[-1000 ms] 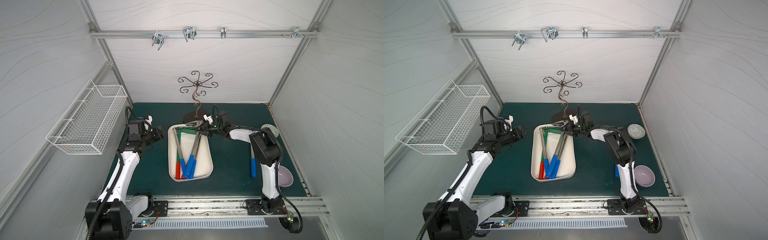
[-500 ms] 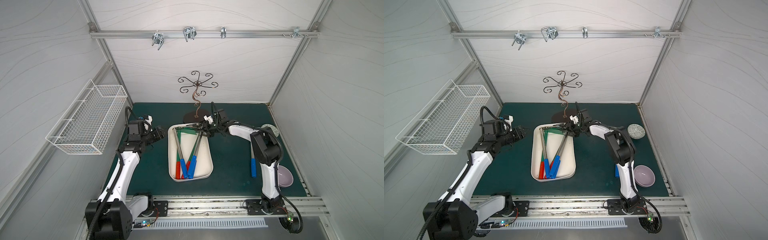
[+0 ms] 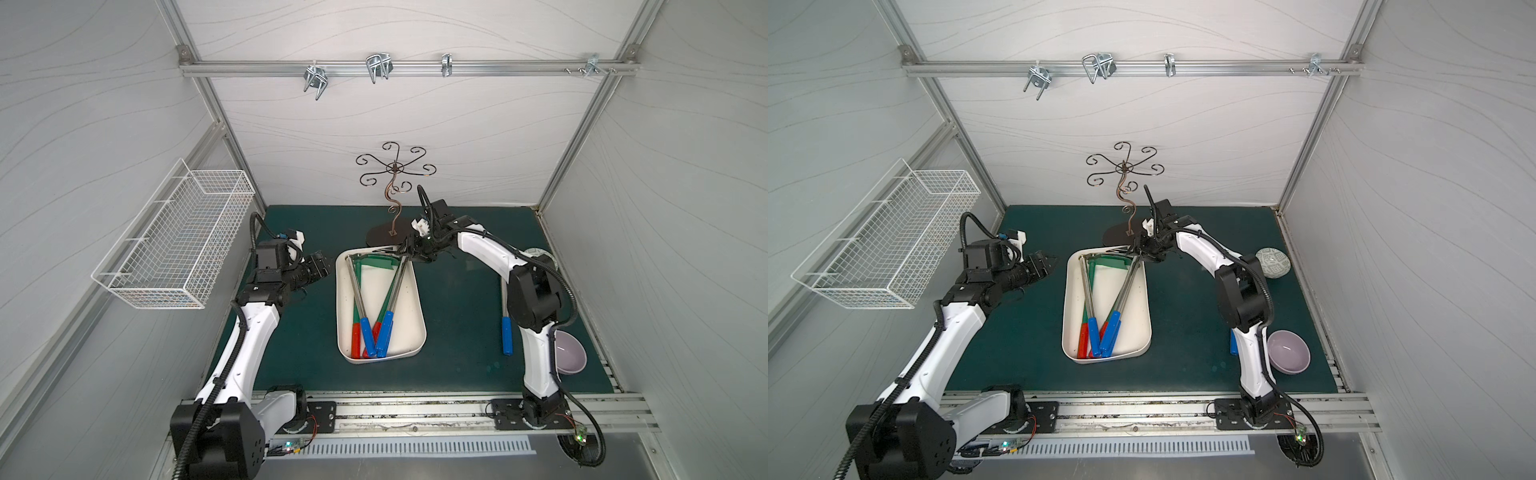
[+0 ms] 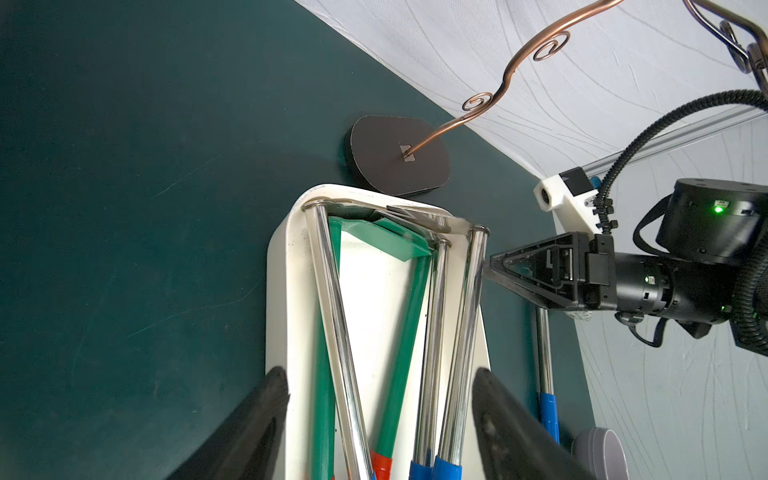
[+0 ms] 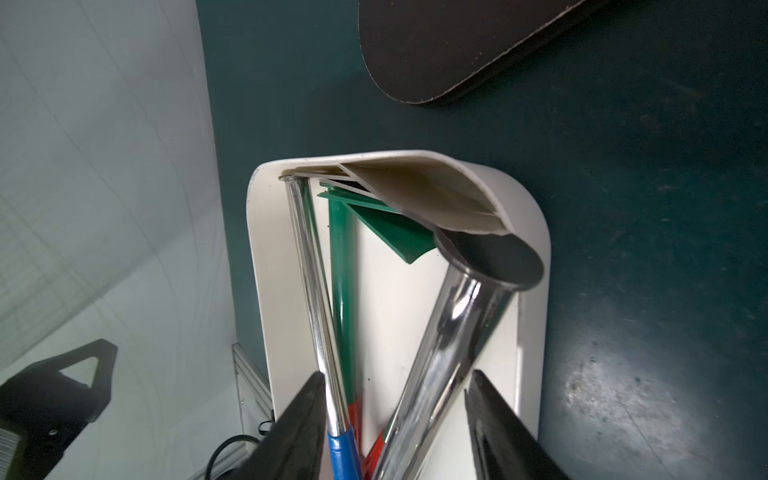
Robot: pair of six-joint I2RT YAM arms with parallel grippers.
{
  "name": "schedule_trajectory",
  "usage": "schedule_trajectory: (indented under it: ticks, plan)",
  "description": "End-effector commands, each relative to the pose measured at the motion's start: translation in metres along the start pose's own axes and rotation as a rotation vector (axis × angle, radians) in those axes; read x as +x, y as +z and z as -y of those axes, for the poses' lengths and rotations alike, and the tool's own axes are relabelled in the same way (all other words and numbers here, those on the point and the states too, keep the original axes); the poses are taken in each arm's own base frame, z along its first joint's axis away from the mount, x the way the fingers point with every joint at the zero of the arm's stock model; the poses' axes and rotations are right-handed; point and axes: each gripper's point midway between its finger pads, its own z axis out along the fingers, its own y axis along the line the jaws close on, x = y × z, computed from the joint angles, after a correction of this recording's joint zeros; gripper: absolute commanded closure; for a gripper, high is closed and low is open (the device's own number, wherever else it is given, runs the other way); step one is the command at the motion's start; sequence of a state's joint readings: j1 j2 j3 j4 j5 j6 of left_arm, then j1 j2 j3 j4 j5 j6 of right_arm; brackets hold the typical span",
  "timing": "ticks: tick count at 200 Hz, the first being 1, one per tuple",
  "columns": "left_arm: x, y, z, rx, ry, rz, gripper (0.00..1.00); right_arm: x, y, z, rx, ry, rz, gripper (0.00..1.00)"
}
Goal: Put the small hoe into the storage box
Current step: Place the hoe in the storage box.
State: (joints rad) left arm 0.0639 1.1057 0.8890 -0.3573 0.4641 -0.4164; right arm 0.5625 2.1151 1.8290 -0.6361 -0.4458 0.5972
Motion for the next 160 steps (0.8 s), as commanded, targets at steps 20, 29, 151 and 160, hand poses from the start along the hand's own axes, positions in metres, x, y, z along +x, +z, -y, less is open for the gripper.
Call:
schedule_trajectory:
  ticks: [20,29,151,160]
  plan:
    - [-0.011,-0.005,0.008,0.030,0.025,0.045,0.28,0.028,0.019,0.031,0.187,0.039,-0.117,0.51]
    - [-0.011,-0.005,0.008,0.028,0.025,0.046,0.28,0.031,0.022,0.032,0.208,0.041,-0.131,0.52]
    - [-0.012,-0.008,0.009,0.029,0.029,0.053,0.29,0.026,0.019,0.000,0.046,0.144,-0.089,0.89]
    - [-0.013,-0.009,0.009,0.030,0.030,0.056,0.29,0.025,0.019,-0.004,-0.005,0.174,-0.085,0.90]
